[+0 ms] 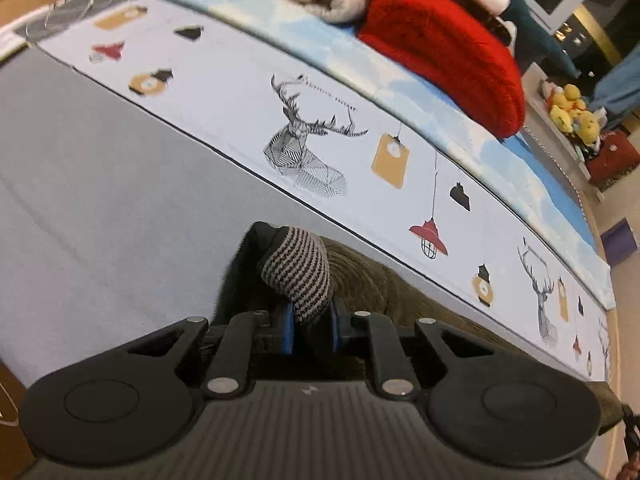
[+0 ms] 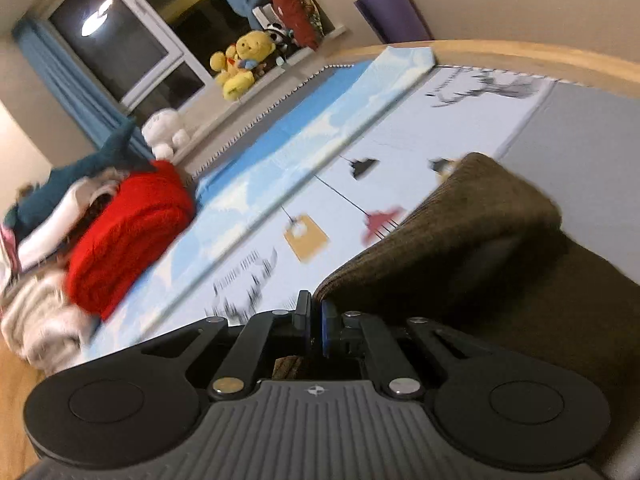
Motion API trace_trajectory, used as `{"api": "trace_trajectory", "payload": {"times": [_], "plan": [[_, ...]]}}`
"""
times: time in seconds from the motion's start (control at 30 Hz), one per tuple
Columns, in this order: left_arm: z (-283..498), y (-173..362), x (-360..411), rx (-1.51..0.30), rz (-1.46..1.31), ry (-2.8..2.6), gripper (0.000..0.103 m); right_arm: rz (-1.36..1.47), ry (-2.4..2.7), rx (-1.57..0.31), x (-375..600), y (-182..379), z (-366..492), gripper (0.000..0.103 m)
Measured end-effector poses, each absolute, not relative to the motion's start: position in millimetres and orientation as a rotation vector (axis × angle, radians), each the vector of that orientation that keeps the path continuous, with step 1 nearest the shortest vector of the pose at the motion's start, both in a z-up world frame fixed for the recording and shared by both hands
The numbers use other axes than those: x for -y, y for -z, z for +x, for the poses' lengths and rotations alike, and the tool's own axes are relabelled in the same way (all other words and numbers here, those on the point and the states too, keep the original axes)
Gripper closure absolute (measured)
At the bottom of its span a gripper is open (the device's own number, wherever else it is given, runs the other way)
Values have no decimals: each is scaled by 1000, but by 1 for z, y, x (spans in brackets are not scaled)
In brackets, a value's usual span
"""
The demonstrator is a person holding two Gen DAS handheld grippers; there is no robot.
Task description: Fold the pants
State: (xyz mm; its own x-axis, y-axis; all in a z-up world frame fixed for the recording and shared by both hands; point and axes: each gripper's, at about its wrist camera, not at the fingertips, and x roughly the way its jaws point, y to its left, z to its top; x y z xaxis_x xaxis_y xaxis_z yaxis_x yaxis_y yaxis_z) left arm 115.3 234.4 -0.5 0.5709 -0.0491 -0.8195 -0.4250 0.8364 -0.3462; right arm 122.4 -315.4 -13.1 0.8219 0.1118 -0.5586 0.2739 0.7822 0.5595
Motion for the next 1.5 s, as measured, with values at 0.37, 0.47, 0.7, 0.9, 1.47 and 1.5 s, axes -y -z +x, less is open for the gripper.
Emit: {"api": "trace_trajectory", "payload": {"times": [0.37, 0.47, 0.7, 0.9, 1.47, 1.5], "plan": [[114, 50, -238, -1221, -444, -259, 77, 764, 245, -988, 370, 104, 50, 93], [114, 53, -247, -1234, -530, -268, 72, 837, 369, -872, 411, 95, 38, 93], [121, 60, -249, -1261, -548, -277, 66, 1035, 531, -800, 466, 115, 25, 75], [126, 62, -244, -1271, -510, -271, 66, 1150, 414, -901, 433, 127, 33, 72], [125, 61, -241, -1268, -489, -262, 66, 1250, 411, -664, 431, 116, 31, 65], [125, 61, -242, -1268, -493, -261, 66, 1239, 409, -634, 433, 113, 31, 64]]}}
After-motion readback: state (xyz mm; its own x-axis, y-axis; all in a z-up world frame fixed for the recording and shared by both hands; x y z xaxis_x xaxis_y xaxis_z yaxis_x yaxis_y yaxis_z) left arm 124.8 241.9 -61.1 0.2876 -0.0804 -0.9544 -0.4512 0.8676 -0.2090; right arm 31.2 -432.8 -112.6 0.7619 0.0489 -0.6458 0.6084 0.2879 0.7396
